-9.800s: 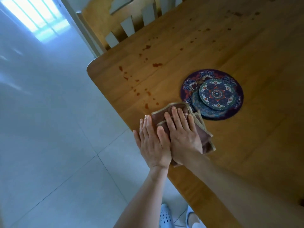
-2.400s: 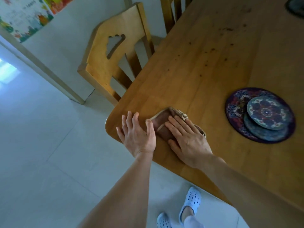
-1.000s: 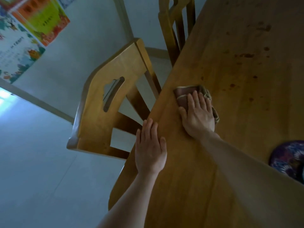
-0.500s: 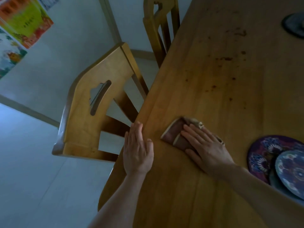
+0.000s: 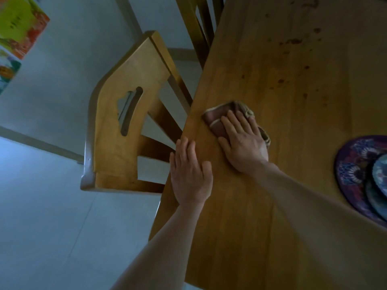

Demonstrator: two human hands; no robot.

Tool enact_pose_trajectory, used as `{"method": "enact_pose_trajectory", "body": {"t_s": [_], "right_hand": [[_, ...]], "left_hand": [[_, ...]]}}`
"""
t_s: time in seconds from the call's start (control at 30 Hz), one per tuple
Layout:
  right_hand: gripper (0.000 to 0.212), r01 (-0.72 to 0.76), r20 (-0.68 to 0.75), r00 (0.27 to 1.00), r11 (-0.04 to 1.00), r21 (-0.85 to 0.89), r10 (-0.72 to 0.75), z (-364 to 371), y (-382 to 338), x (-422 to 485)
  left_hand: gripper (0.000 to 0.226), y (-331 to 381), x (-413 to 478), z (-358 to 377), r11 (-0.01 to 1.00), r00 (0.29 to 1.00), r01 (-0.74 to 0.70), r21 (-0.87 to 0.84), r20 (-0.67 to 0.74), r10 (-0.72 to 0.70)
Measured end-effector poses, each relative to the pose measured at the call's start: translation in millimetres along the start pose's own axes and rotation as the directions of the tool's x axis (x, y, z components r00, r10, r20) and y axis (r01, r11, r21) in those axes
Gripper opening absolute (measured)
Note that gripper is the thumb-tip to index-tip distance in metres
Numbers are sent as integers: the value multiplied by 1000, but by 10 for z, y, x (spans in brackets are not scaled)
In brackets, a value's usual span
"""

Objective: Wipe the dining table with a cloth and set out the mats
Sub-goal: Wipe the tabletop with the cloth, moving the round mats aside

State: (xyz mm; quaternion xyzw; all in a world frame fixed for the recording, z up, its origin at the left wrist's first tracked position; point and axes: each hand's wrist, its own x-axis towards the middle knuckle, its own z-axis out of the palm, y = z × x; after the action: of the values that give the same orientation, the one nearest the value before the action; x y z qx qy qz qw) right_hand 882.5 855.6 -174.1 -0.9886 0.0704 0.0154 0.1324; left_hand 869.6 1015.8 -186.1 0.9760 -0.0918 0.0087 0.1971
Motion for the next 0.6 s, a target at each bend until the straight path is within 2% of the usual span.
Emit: {"method": "enact_pose_trajectory", "body": {"t_s": [0.1,0.2,0.27,0.4,0.5,0.6], "right_hand": [[60,114,54,992,994,-6,-113,47,-132,-456],[58,186,86,979,982,20,-187,34,35,-826],[55,184,83,979,982,37,-187,-8,229,-922],[55,15,25,1000,999,44,-16,-100,535,-941],[57,-138,-57,988,989,55,141,-167,726,-944],[55,-388,-168,901,916,100,400,-190,819,-856]], "left_hand": [[59,6,-25,-45,995,1000,5,-98,-10,-6],[57,34,44,-112,908,979,180,-379,-21,-202],[57,150,162,-126,886,976,187,-425,-24,-218],[58,350,561,38,964,998,-8,-265,64,26],[55,348,730,189,996,994,-85,-13,67,86],[61,356,711,247,989,993,-115,94,51,110]]}}
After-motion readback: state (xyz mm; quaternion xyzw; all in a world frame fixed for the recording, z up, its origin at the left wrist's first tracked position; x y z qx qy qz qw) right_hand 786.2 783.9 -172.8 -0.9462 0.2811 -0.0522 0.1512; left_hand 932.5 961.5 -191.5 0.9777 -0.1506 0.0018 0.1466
